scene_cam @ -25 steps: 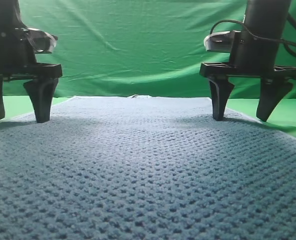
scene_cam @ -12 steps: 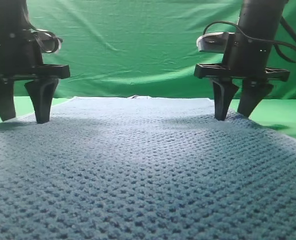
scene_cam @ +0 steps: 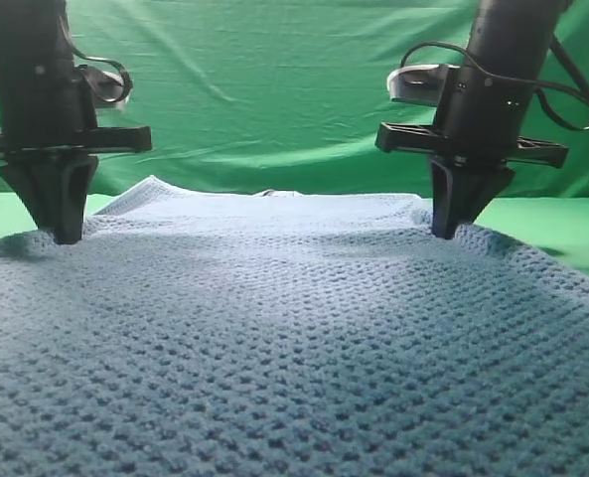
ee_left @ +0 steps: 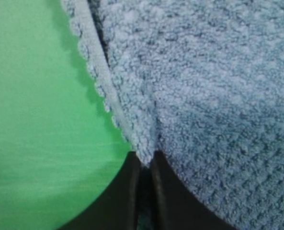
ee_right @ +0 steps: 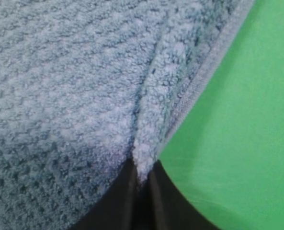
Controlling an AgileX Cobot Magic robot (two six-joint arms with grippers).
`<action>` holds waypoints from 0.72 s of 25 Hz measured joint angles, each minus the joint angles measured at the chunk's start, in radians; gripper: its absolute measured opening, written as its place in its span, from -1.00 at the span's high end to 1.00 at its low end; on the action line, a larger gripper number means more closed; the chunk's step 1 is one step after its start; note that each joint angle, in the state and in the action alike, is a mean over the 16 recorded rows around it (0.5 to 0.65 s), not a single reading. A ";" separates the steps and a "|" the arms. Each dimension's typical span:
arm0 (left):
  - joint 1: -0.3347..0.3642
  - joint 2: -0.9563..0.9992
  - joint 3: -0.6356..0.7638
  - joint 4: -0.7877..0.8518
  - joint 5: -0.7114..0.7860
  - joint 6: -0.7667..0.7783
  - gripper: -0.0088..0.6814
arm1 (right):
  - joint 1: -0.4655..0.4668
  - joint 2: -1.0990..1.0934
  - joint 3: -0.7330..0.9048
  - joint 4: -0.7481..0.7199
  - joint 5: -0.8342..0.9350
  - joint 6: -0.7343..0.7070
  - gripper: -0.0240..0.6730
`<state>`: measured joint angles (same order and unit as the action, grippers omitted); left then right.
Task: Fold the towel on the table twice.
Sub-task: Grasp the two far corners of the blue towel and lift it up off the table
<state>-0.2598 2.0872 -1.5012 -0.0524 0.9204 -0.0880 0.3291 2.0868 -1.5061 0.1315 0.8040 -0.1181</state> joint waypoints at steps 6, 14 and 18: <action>0.001 -0.030 -0.172 0.033 0.069 -0.006 0.97 | 0.005 -0.018 -0.190 -0.033 0.086 0.009 0.93; 0.002 -0.112 -0.521 0.122 0.091 -0.022 0.97 | 0.009 -0.045 -0.595 -0.094 0.140 0.025 0.93; 0.002 -0.142 -0.666 0.159 0.087 -0.032 0.97 | 0.002 -0.050 -0.748 -0.119 0.128 0.029 0.93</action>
<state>-0.2582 1.9456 -2.1670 0.1069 1.0075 -0.1202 0.3313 2.0373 -2.2536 0.0128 0.9315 -0.0890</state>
